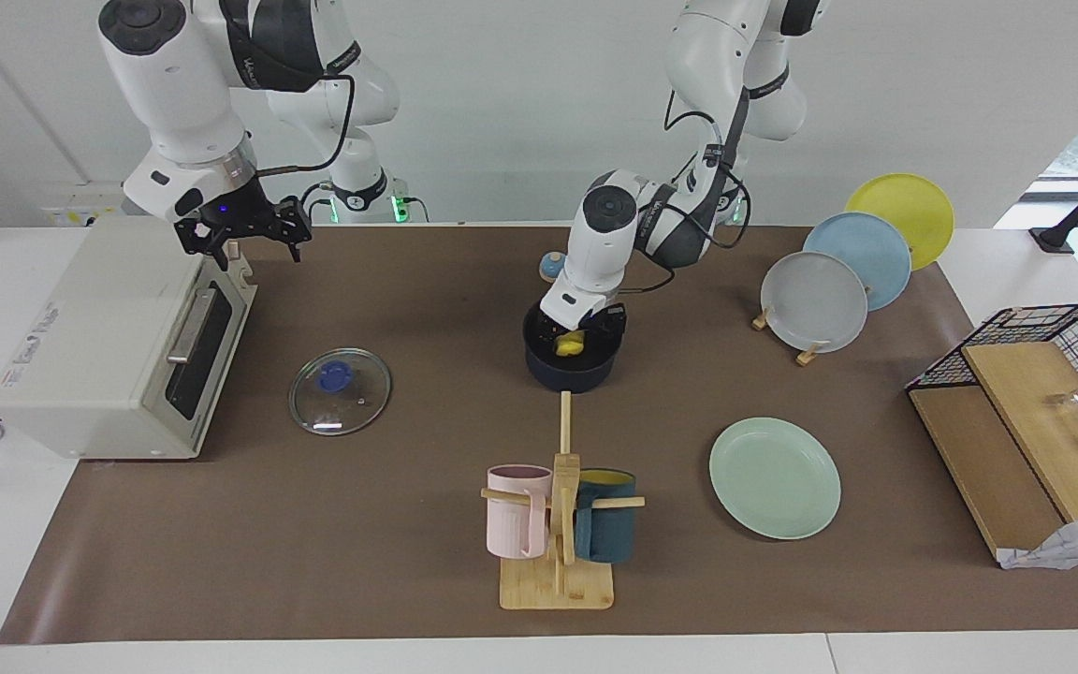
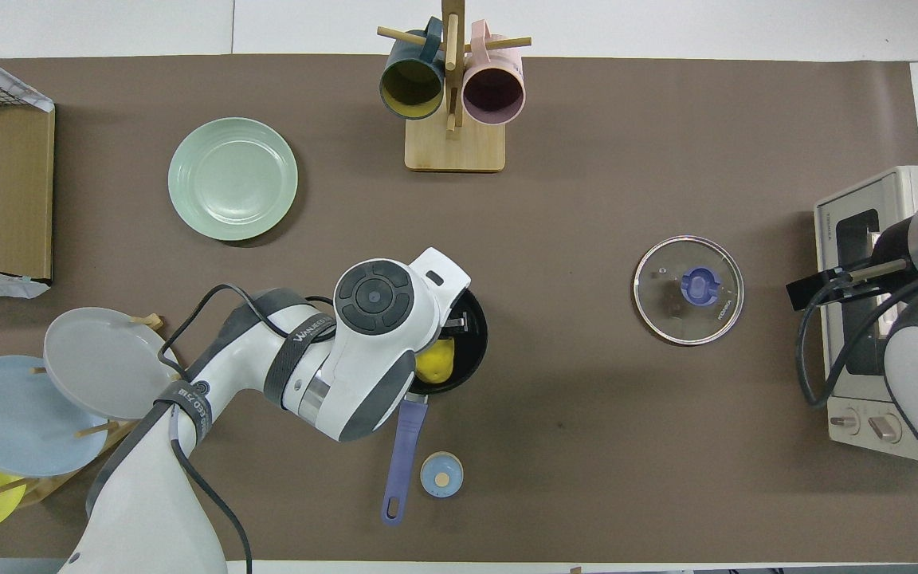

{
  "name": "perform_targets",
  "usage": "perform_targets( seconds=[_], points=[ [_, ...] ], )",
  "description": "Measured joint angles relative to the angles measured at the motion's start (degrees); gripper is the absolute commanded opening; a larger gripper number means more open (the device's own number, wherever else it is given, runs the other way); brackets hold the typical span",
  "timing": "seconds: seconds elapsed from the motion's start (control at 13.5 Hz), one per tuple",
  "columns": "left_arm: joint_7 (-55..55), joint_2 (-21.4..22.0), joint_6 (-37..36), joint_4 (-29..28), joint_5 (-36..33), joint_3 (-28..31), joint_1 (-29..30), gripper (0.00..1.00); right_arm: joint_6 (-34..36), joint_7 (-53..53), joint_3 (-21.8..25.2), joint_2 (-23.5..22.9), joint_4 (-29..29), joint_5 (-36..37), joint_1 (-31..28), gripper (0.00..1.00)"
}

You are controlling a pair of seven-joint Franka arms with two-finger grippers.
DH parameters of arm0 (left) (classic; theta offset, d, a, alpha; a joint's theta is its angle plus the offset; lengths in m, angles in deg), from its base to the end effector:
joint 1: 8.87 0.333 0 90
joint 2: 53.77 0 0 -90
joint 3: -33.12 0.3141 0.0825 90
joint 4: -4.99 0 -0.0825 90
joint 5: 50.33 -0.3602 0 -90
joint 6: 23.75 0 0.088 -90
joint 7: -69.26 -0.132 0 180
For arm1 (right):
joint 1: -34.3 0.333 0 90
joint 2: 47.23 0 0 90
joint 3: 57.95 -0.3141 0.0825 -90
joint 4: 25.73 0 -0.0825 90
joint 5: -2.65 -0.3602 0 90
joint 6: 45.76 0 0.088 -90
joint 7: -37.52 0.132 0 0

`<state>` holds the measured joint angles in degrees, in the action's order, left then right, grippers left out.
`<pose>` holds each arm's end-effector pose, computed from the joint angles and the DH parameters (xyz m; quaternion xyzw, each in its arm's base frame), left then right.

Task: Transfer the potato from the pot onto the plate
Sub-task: 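Close the left gripper on the yellow potato in the saucepan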

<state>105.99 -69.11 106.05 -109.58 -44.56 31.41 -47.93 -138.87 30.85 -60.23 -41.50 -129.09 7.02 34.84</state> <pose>0.4364 -0.3817 0.3144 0.9991 -0.0024 -0.0274 0.0326 0.4959 0.0155 0.5496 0.9947 0.0860 -0.0408 0.0386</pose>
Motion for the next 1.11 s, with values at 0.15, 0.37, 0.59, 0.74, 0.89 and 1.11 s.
perform_targets(
  seconds=[0.15,0.37,0.59,0.74,0.89,1.11],
  points=[
    [0.03,0.03,0.0,-0.03,0.01,0.0,-0.14,0.46,2.32,0.79,1.19,-1.89,2.72,0.0,0.4,1.0],
    [0.04,0.04,0.01,-0.62,0.06,0.19,-0.17,0.05,3.53,0.79,2.73,-4.56,5.98,0.0,0.82,1.0],
    [0.1,0.04,-0.04,-0.62,0.4,0.25,-0.17,0.0,3.66,0.8,3.52,-4.92,6.59,-0.01,1.67,1.0],
    [0.17,0.03,-0.04,-0.58,1.36,0.42,-0.16,0.0,3.69,0.82,3.57,-4.91,7.02,-0.13,1.92,1.0],
    [0.19,0.14,-0.42,-0.16,2.85,0.5,-0.16,0.0,3.69,0.86,3.62,-4.92,7.42,-1.1,2.07,1.0],
    [0.35,1.25,-4.06,2.38,3.45,0.82,-0.12,0.0,3.69,0.91,3.98,-4.91,7.97,-1.57,1.98,1.0]
  ],
)
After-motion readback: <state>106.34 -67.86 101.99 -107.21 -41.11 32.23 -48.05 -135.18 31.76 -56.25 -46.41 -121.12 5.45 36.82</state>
